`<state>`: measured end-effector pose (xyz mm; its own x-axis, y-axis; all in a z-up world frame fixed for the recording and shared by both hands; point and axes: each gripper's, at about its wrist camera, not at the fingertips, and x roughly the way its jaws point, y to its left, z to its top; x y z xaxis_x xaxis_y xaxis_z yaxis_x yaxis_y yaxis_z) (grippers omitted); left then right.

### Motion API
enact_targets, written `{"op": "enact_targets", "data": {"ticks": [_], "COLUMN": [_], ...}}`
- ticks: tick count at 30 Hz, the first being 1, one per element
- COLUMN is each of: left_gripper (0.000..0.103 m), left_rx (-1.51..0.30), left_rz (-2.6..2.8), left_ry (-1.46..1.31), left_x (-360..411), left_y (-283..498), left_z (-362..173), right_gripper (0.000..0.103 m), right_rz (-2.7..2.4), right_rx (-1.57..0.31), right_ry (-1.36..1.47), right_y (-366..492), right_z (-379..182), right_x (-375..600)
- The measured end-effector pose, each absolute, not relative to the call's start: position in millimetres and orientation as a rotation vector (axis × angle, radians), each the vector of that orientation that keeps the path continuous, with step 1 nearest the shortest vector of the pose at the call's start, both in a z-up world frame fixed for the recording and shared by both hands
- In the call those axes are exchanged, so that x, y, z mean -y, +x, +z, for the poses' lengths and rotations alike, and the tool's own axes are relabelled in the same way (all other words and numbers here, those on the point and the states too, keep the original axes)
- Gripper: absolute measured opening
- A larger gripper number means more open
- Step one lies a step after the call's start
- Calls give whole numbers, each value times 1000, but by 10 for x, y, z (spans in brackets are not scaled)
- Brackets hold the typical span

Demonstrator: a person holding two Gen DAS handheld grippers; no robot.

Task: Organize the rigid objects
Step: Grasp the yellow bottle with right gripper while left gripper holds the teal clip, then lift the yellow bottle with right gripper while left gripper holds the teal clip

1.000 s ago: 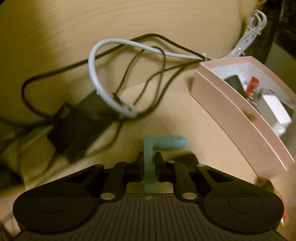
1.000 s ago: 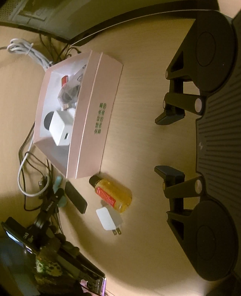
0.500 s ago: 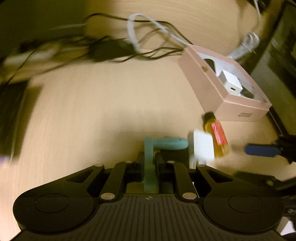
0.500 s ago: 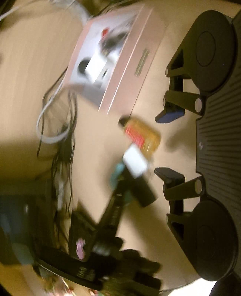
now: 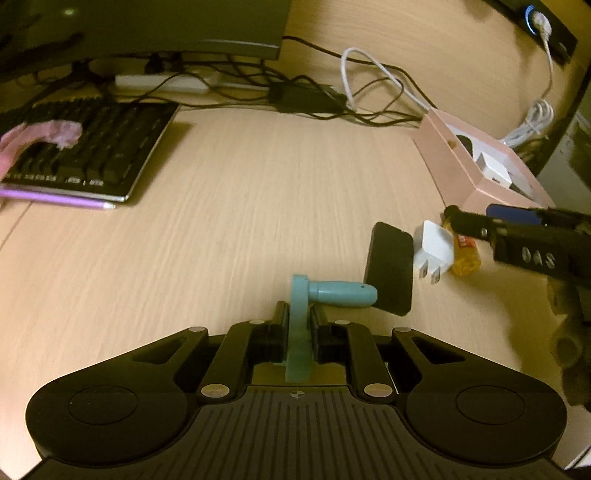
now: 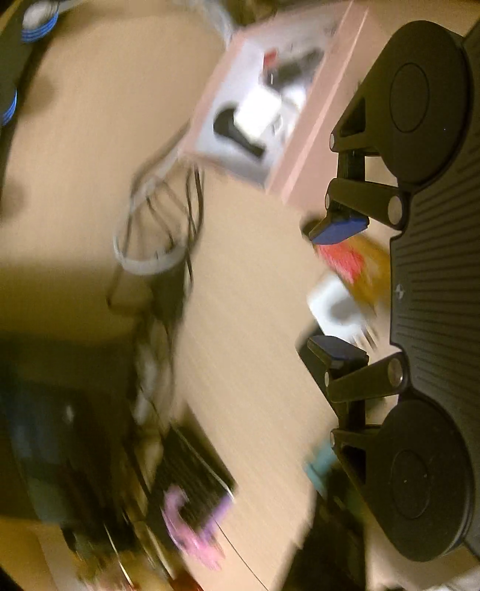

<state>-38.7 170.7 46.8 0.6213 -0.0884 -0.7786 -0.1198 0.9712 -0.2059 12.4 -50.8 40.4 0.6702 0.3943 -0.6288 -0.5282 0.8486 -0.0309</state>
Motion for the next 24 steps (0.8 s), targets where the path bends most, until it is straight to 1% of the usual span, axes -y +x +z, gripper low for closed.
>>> {"op": "enact_targets", "data": {"ticks": [3,4,5,6,8,14,19,21,24], "left_gripper": [16,16,16,16,16,16,16,16,16], "left_rx": [-911,-915,-919,-924,-935,-934,-940,-942,-942], "left_rz": [4,-7,-20,-32,-49,-58,-65,-71,-75], "left_ry": [-298,-304,-307,-313,-345,-339,-308,-302,-294], "left_x": [-1741,-1749,-1752,-1754,-1752,-1692,-1631,-1628,-1627], "left_y": [-403,-407,-410,-411,-409,-397,-357,-348,-348], "left_z": [466,465,465,465,458,458,475,476,478], "right_gripper": [54,52,45,42,29,29,29,30,36], "right_rz": [465,464,466,470,490,457,355,329,294], "right_rx": [-696,-729,-754,-777,-811,-810,-796,-786,-763], "right_ry": [-149,-129,-118,-108,-97,-169,-190,-197,-254], "right_y": [305,354,379,391,343,111,98,92,89], "right_z": [347,314,287,259,225,197,210,218,209], "right_x": [626,664,696,737,819,1076,1286,1335,1381]}}
